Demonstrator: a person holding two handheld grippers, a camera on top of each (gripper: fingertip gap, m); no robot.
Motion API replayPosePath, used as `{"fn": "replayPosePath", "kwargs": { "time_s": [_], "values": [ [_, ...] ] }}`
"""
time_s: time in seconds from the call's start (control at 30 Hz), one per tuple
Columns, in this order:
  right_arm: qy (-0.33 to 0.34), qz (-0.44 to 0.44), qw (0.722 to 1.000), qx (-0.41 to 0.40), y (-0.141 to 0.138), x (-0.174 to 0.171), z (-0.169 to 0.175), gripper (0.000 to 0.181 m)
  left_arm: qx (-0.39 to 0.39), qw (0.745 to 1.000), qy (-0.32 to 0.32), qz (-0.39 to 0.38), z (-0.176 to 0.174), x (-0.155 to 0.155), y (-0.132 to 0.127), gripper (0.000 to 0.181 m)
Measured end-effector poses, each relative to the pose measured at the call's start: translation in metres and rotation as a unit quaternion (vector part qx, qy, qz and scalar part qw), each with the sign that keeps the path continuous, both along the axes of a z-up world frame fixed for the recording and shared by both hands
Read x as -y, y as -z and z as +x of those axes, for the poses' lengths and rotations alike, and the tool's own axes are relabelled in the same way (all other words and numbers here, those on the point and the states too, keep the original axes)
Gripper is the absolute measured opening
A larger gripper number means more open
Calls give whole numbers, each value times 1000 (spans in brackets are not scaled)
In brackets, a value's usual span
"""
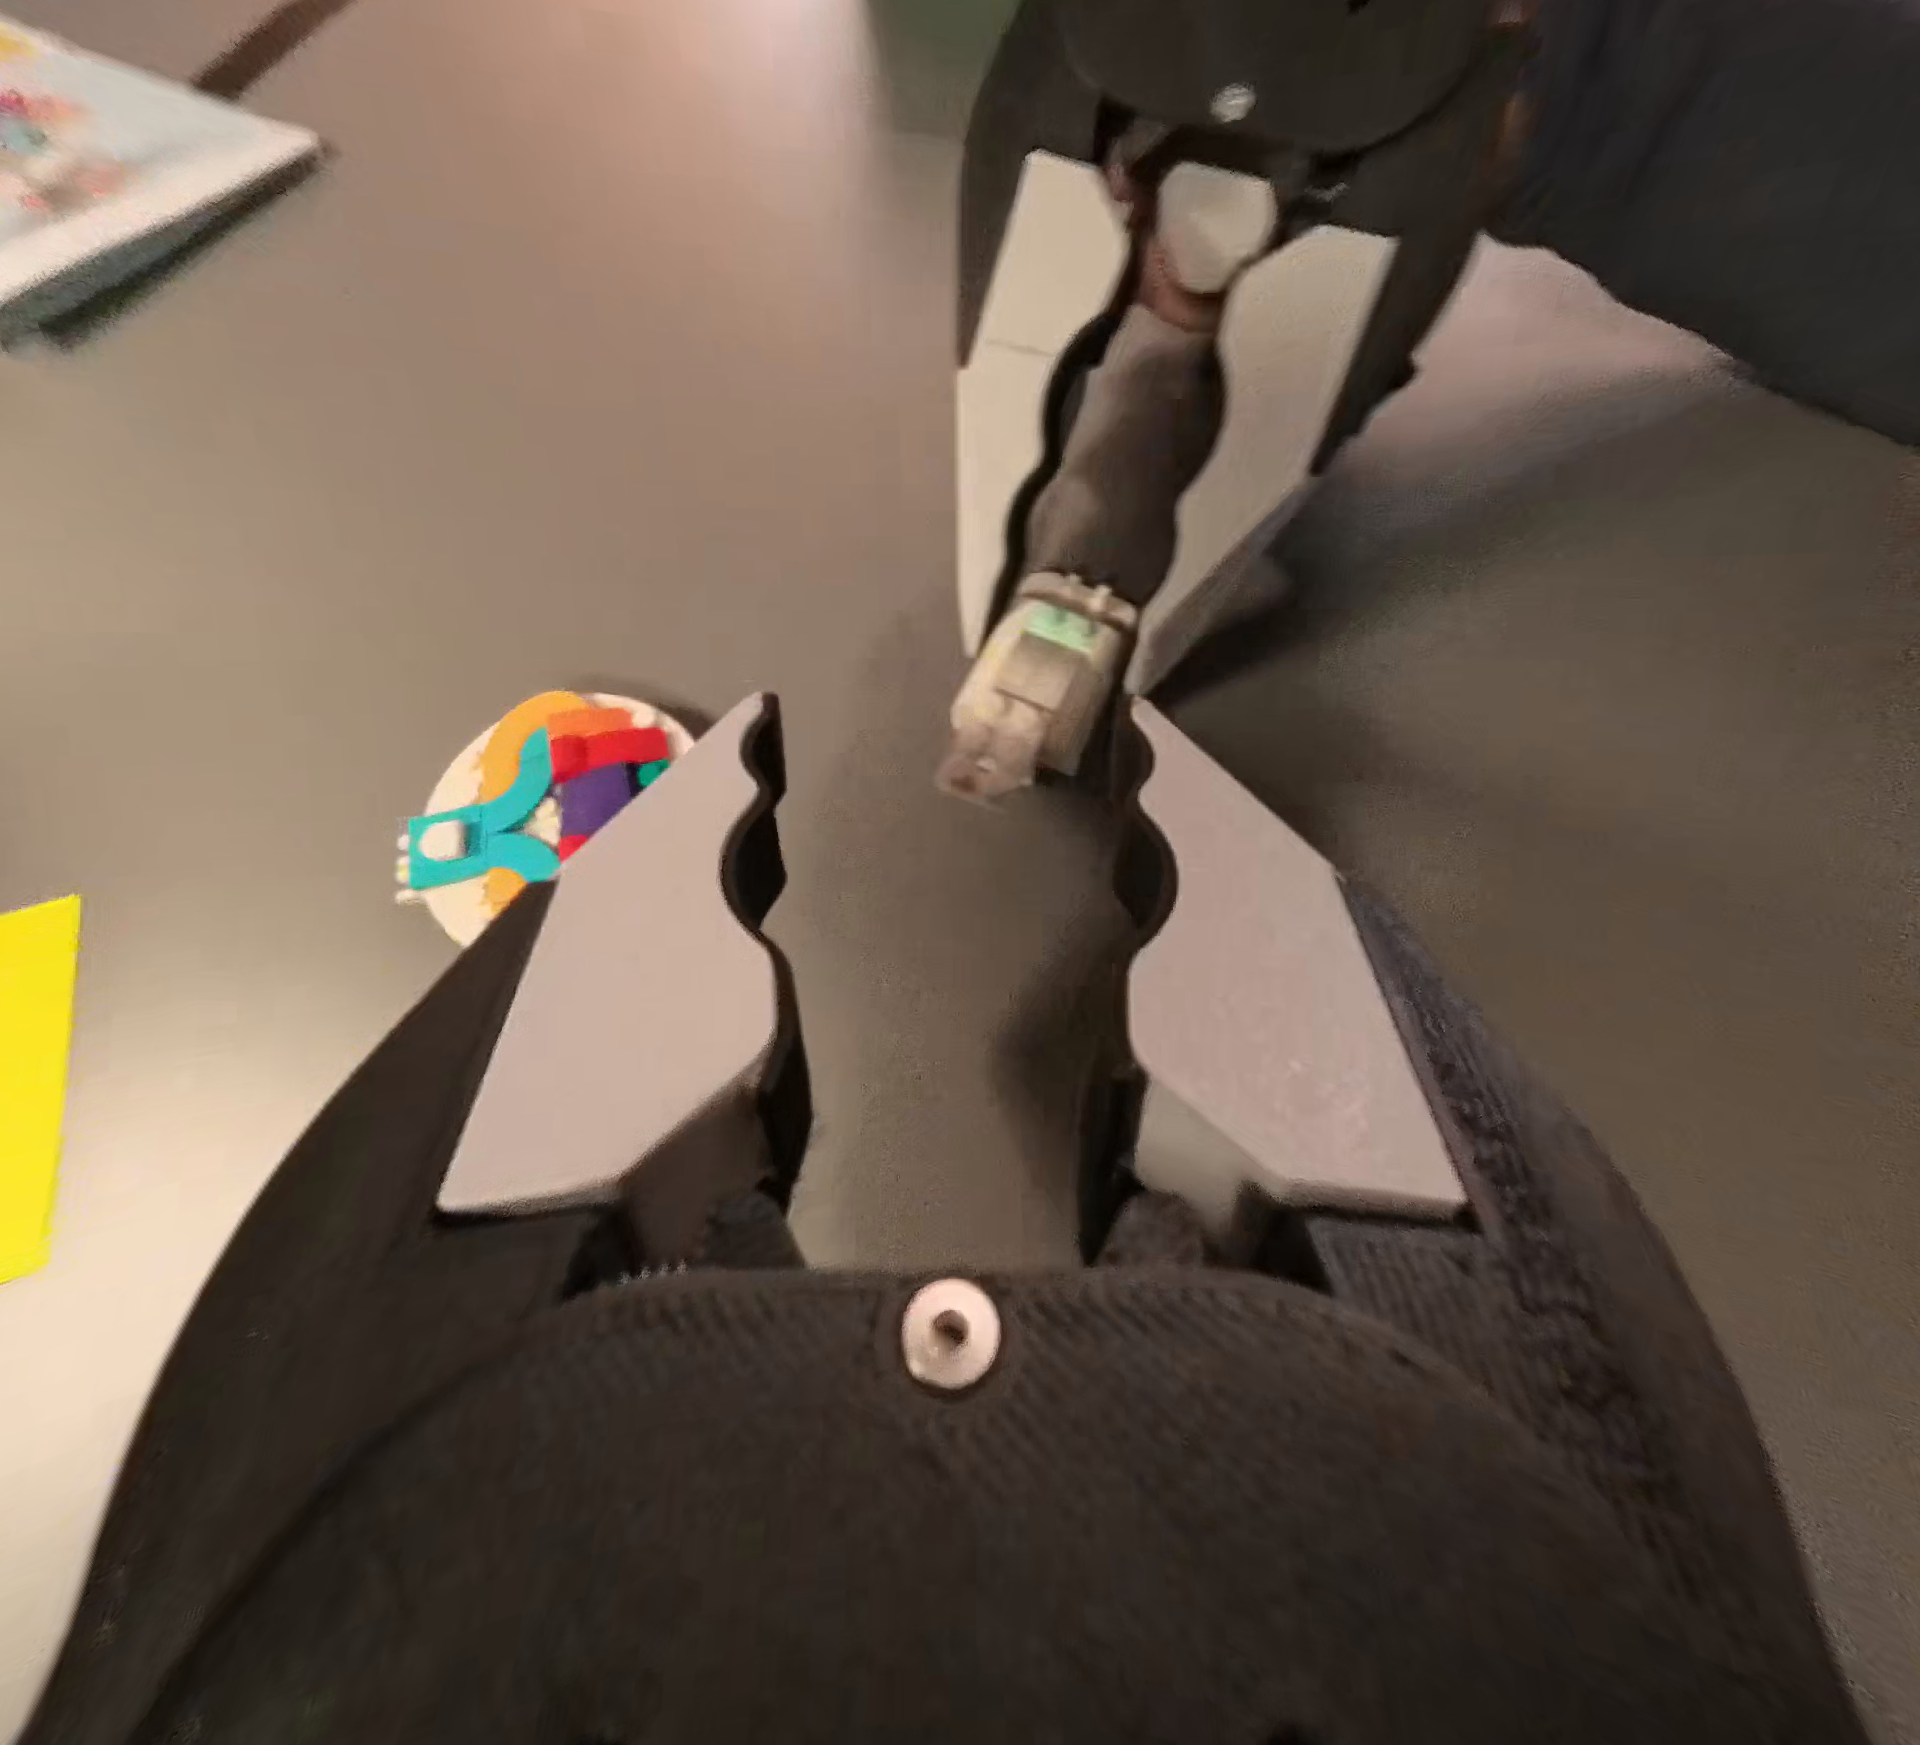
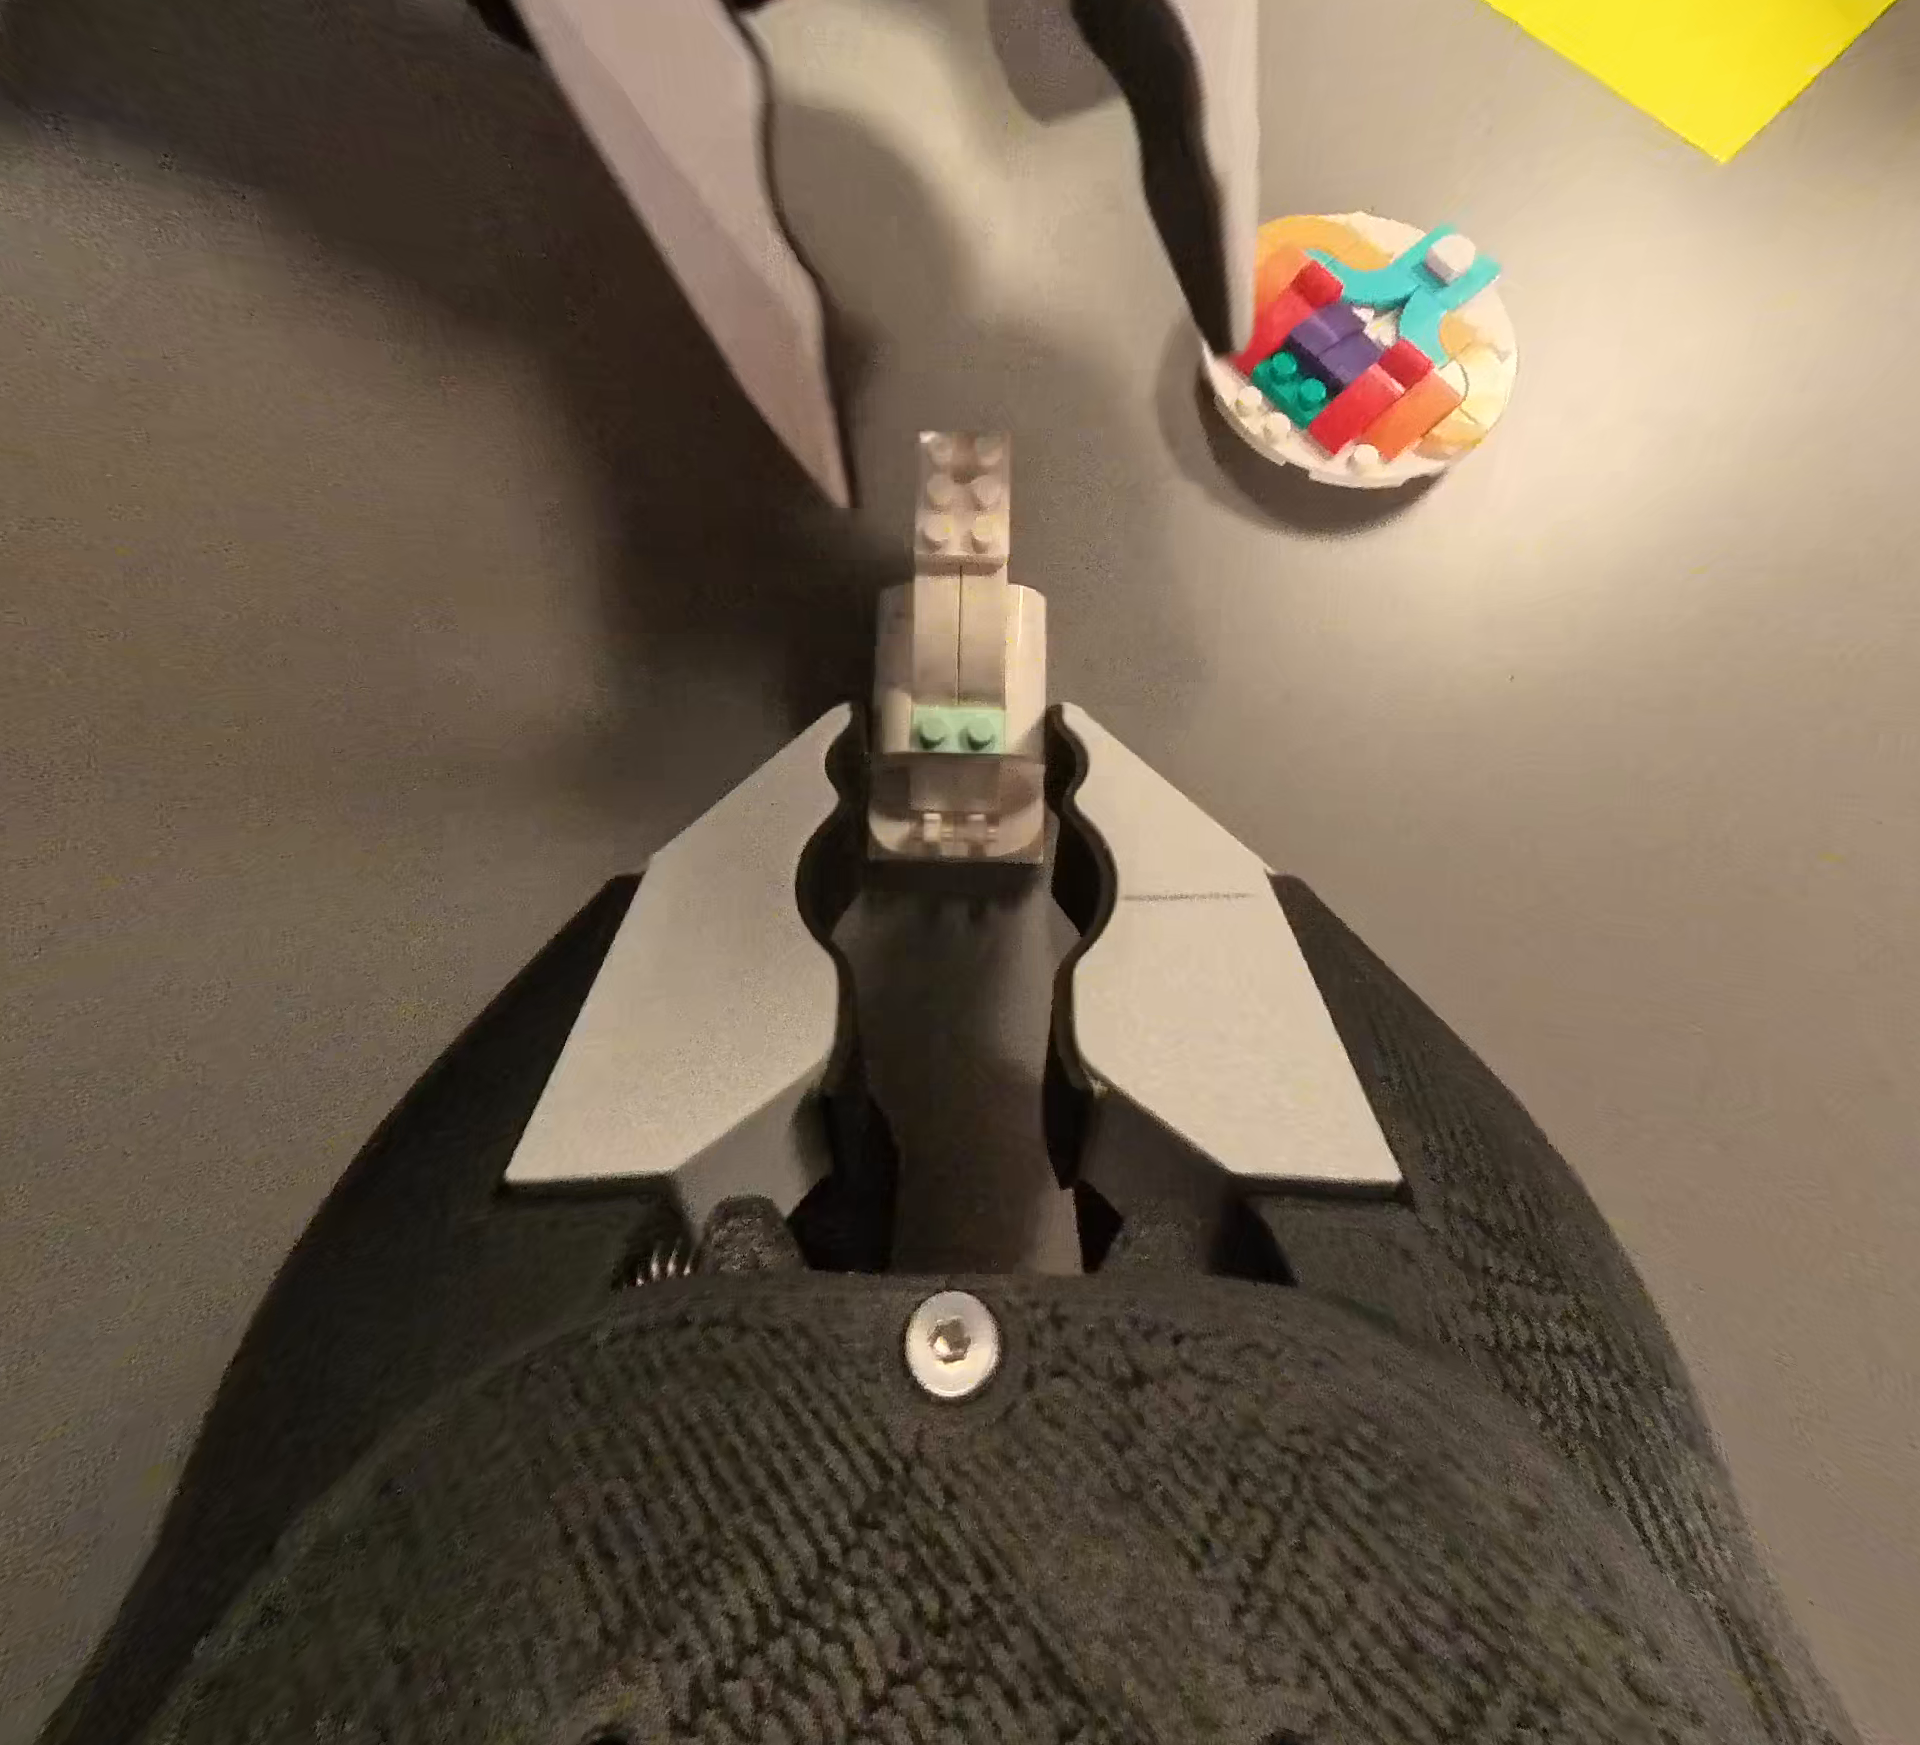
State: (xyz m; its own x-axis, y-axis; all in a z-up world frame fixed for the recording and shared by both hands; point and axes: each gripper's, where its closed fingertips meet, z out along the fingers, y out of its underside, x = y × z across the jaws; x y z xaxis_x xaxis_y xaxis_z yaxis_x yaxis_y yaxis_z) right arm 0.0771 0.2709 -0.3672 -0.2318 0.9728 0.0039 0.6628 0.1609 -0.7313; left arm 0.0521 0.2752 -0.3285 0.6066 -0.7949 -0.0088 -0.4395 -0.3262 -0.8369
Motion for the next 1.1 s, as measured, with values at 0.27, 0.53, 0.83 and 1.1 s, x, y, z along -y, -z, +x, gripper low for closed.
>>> {"fn": "replayPosePath", "kwargs": {
  "time_s": [0.27,0.53,0.83,1.1],
  "values": [
    [23,295,947,-123,-28,-29,-19,31,151,988,-18,-28,-4,-6,-10,47],
    [7,471,865,-171,-51,-35,-17,0,138,987,-85,16,-20,-21,-13,44],
    [202,240,943,-112,-28,-98,8,61,143,985,-95,1,-23,-24,-10,42],
    [241,107,963,-49,-9,-120,11,62,220,968,-112,-30,-34,-29,-19,41]
  ]
}}
